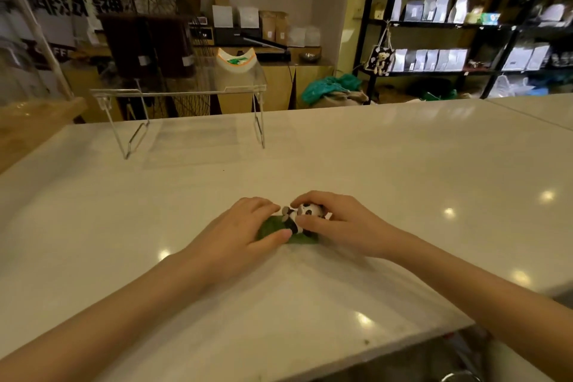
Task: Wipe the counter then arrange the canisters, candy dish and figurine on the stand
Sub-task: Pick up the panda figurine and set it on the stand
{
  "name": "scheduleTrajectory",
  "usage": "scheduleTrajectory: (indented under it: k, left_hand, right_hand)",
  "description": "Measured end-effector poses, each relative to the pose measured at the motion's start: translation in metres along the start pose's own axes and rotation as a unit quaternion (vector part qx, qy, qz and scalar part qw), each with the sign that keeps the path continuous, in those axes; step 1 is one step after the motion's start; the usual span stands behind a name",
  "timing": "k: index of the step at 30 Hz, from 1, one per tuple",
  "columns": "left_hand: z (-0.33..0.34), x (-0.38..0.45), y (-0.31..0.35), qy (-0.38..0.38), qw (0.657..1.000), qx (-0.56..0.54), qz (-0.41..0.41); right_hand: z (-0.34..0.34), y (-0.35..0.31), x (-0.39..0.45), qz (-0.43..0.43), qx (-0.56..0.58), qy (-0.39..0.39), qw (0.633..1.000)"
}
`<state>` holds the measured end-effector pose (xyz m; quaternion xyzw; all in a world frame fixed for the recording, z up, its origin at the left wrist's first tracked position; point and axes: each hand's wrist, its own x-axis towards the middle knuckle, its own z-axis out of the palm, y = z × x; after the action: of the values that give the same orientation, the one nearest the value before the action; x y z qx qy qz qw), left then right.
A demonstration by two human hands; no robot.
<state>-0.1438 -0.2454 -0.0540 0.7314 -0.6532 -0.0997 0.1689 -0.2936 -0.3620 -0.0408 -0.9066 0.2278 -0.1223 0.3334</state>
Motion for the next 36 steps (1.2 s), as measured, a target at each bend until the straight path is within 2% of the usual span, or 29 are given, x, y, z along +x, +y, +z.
scheduleTrajectory:
  k: [10,17,23,36]
  left_hand:
    - [0.003,-0.006,-0.005,0.026,0.999,0.030,0.021]
    - [-0.014,0.000,-0.003,-0.008,0.999,0.031,0.032]
    - [-0.052,0.020,-0.010,0.032,0.997,0.049,0.044]
    - [-0.161,0.087,-0.040,0.125,0.983,0.122,0.050]
  right_hand:
    - [0.007,0.005,0.001,0.034,0.107,0.046,0.993]
    - [-0.006,0.002,0.014,0.044,0.169,0.039,0.984]
    - [-0.031,-0.017,0.046,0.021,0.177,0.041,0.983]
    - [-0.091,-0.068,0.153,-0.042,0.210,0.137,0.967]
